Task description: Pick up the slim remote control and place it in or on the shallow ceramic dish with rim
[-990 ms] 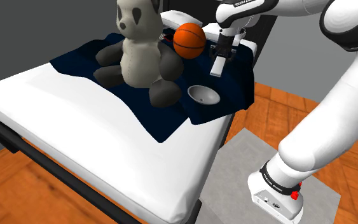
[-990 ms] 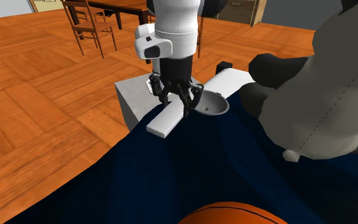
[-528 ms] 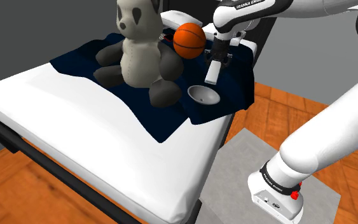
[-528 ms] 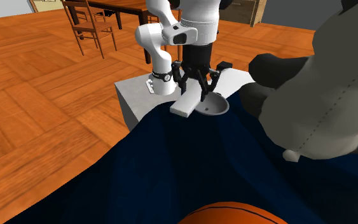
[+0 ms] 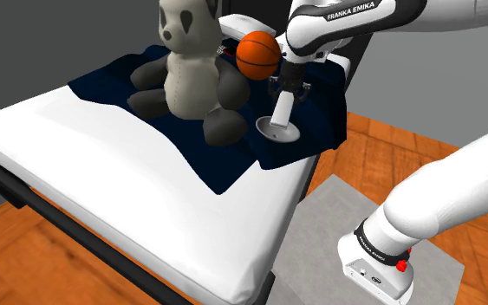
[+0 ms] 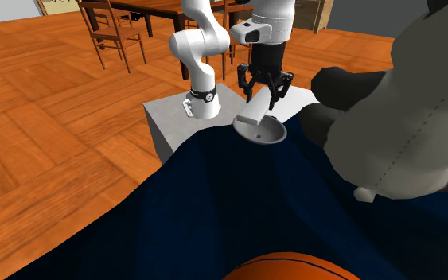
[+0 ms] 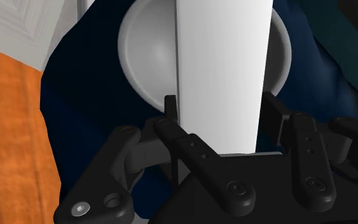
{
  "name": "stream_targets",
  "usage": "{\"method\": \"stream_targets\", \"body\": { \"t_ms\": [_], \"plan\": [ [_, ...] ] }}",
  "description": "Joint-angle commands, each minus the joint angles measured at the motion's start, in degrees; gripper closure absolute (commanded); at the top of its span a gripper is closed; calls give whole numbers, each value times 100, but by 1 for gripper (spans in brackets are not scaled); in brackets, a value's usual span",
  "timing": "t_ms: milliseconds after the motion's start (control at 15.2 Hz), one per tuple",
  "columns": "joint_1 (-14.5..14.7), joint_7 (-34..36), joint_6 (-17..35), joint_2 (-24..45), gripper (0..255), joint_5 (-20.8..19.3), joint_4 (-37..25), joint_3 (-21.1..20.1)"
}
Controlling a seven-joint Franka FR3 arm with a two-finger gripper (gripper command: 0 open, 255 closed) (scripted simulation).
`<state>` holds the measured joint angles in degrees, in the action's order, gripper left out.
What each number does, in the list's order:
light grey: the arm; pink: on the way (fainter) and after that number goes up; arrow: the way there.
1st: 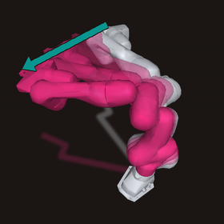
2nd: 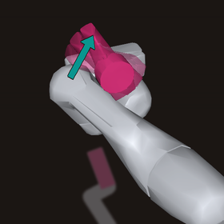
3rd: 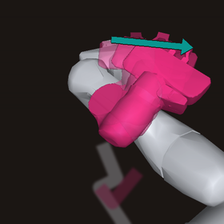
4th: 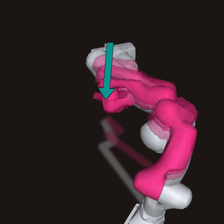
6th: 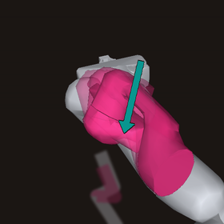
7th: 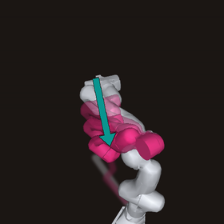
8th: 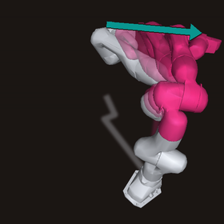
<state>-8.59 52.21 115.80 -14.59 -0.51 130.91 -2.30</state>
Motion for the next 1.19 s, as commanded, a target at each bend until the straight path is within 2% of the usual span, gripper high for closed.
{"method": "stream_targets", "body": {
  "t_ms": [0, 792, 1122],
  "plan": [
    [30, 73, 117, -26, 255, 13, 142, -44],
    [25, 106, 1119, 393, 255, -13, 724, -56],
    [26, 106, 1119, 393, 255, -13, 724, -55]
  ]
}}
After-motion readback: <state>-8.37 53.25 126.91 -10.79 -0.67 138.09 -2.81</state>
